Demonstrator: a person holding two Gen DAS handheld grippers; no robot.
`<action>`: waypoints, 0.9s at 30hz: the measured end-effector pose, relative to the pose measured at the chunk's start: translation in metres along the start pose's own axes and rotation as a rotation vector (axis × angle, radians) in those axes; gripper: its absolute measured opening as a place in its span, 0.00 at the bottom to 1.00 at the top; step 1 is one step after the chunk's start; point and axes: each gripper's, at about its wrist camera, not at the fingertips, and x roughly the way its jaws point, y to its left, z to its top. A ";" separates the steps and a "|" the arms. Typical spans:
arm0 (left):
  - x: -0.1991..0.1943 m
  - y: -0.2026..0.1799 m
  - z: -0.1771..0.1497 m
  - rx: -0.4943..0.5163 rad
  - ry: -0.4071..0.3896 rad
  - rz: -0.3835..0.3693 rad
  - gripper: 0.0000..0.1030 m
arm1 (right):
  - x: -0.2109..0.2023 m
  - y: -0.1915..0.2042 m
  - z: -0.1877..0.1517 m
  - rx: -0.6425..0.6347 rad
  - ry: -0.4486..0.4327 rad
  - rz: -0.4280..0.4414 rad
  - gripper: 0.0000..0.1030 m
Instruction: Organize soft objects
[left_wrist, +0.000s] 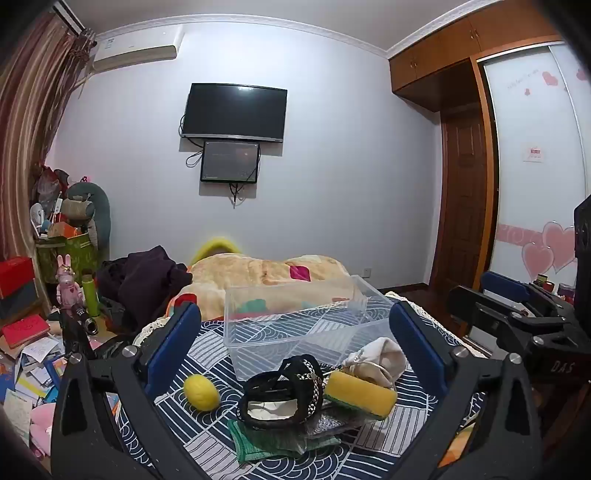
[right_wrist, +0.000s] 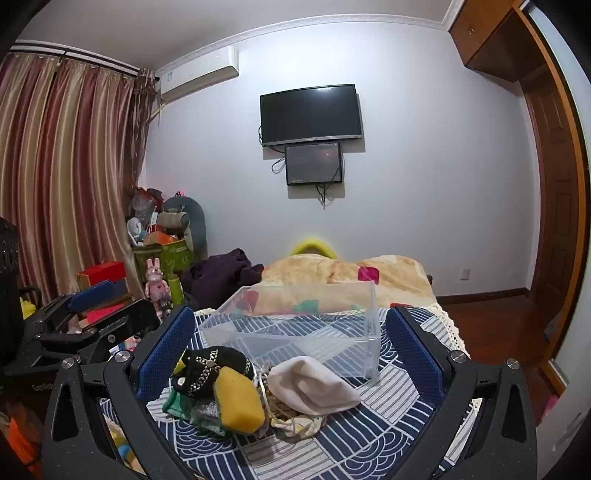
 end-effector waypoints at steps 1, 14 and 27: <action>0.000 0.000 0.000 0.003 -0.001 0.001 1.00 | 0.000 0.000 0.000 0.000 -0.001 0.000 1.00; -0.001 0.000 0.000 0.009 -0.003 0.002 1.00 | -0.004 0.002 0.001 0.001 -0.016 0.001 1.00; -0.003 -0.007 -0.002 0.007 -0.002 0.000 1.00 | -0.006 0.001 0.001 0.003 -0.021 0.001 1.00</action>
